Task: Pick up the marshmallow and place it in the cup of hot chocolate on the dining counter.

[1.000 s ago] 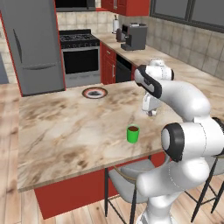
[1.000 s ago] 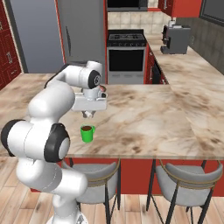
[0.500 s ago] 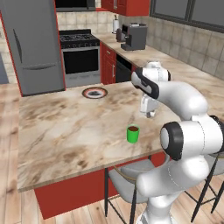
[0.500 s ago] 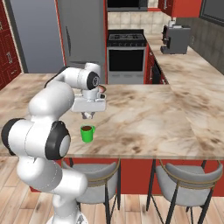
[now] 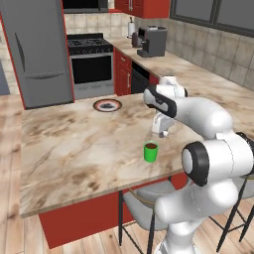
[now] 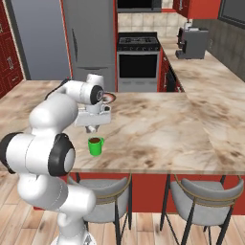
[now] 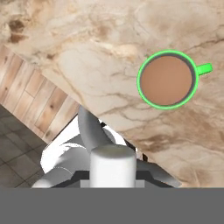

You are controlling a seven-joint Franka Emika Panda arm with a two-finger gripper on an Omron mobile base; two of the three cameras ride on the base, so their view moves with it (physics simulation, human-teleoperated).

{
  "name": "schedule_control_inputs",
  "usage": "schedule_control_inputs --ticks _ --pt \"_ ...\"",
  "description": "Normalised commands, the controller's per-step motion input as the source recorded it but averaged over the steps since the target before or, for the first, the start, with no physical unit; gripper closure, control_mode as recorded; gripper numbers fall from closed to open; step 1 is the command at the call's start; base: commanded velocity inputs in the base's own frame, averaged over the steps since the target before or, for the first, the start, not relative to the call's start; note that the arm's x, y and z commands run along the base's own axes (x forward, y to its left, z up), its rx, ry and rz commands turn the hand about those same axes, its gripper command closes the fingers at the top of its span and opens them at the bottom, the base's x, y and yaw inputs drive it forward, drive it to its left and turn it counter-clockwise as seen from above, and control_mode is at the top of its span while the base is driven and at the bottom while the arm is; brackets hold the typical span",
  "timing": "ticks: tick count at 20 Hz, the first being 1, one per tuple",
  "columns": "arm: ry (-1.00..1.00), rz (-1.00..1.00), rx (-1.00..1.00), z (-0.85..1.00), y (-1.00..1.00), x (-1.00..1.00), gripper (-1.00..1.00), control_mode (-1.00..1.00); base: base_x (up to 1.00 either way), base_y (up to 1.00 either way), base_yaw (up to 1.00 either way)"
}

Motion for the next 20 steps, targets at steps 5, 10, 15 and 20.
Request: schedule_control_inputs --ticks 5,10,15,20 --pt "0.0 0.0 0.0 -0.09 0.07 0.27 1.0 -1.0 0.0 0.0 0.0" --pt "0.0 0.0 0.0 -0.1 0.0 0.34 1.0 -1.0 0.0 0.0 0.0" --pt "0.0 0.0 0.0 -0.12 0.0 0.28 1.0 -1.0 0.0 0.0 0.0" --pt "0.0 0.0 0.0 -0.15 0.0 0.21 1.0 -1.0 0.0 0.0 0.0"
